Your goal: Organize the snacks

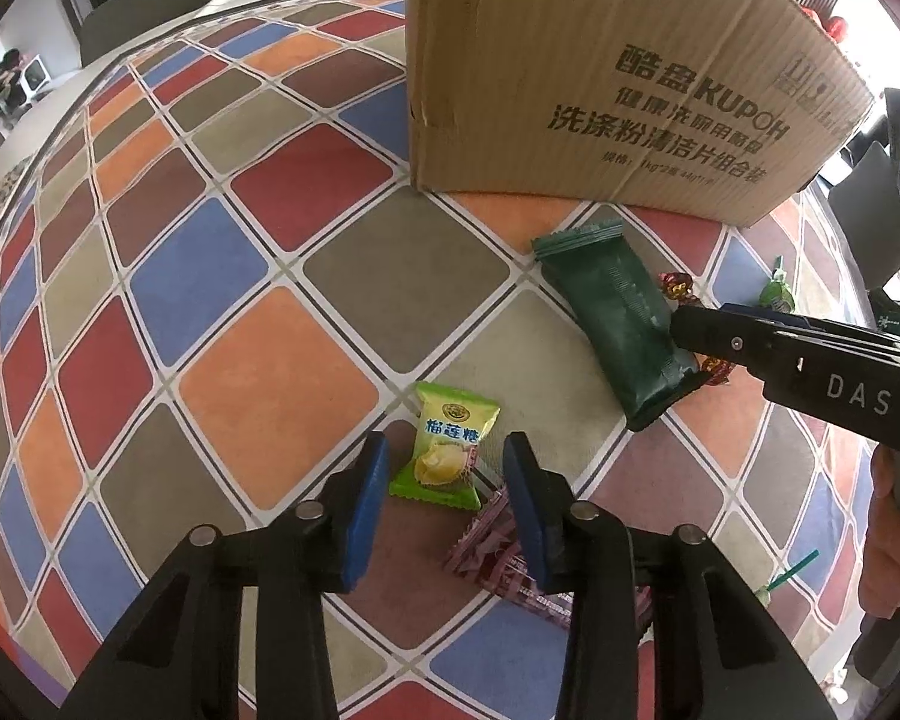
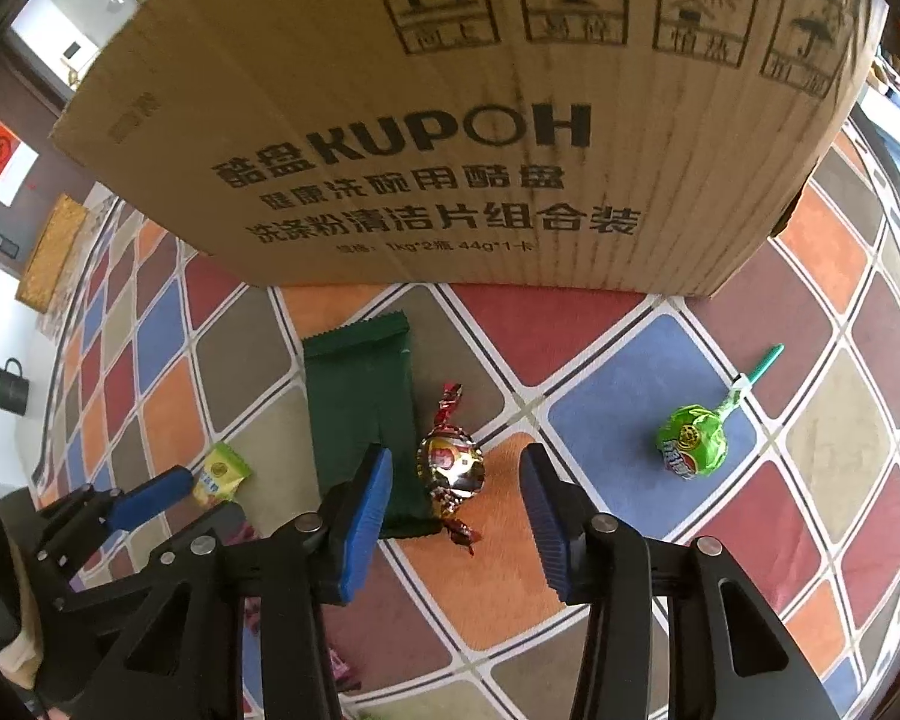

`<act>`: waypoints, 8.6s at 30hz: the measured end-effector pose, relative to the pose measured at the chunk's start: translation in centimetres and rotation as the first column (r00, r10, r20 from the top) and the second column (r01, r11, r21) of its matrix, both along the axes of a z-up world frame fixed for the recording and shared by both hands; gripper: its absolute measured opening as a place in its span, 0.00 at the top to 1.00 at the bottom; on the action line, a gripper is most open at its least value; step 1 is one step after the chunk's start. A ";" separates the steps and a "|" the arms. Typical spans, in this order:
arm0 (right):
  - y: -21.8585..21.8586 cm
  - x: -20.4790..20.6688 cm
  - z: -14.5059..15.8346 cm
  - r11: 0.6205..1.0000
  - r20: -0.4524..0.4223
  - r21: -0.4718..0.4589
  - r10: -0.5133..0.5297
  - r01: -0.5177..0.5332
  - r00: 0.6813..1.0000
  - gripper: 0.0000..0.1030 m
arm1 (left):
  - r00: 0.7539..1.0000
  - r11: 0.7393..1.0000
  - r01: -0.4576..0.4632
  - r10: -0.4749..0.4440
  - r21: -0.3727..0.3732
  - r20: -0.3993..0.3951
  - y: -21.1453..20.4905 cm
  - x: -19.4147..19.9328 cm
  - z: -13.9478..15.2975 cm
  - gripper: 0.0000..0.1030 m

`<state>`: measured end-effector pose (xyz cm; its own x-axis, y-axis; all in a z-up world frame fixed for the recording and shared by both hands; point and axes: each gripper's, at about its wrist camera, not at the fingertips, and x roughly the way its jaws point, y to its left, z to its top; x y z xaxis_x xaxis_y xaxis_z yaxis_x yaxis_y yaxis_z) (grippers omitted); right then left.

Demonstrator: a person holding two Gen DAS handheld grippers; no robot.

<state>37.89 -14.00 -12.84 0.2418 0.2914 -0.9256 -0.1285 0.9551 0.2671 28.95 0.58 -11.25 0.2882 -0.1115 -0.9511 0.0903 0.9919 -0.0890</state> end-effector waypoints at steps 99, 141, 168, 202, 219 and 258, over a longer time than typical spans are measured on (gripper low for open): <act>-3.8 -2.2 17.8 0.995 0.422 0.100 -0.047 0.005 0.905 0.76 | 0.900 0.982 0.108 -0.030 -0.156 0.435 -4.2 2.7 19.2 0.78; -6.0 0.7 16.5 0.995 0.441 0.057 -0.098 0.081 0.892 0.59 | 0.922 0.995 0.073 -0.041 -0.069 0.386 -6.2 5.9 16.7 0.53; -8.0 -4.5 8.0 0.986 0.331 0.045 -0.164 0.158 0.929 0.59 | 0.975 0.998 0.050 -0.040 -0.038 0.217 -8.4 2.5 7.1 0.44; -8.7 -3.7 1.9 0.976 0.213 0.060 -0.219 0.211 0.952 0.59 | 0.995 0.998 -0.015 0.009 0.054 0.103 -9.6 4.4 -1.2 0.46; -7.9 -1.9 0.4 0.974 0.200 -0.003 -0.220 0.225 0.955 0.69 | 0.993 0.997 -0.034 0.042 -0.066 0.112 -5.5 5.1 -1.6 0.59; -6.6 -8.2 11.6 0.983 0.457 0.096 -0.182 0.155 0.871 0.74 | 0.912 0.988 0.054 0.010 -0.143 0.409 -4.7 -1.9 11.4 0.59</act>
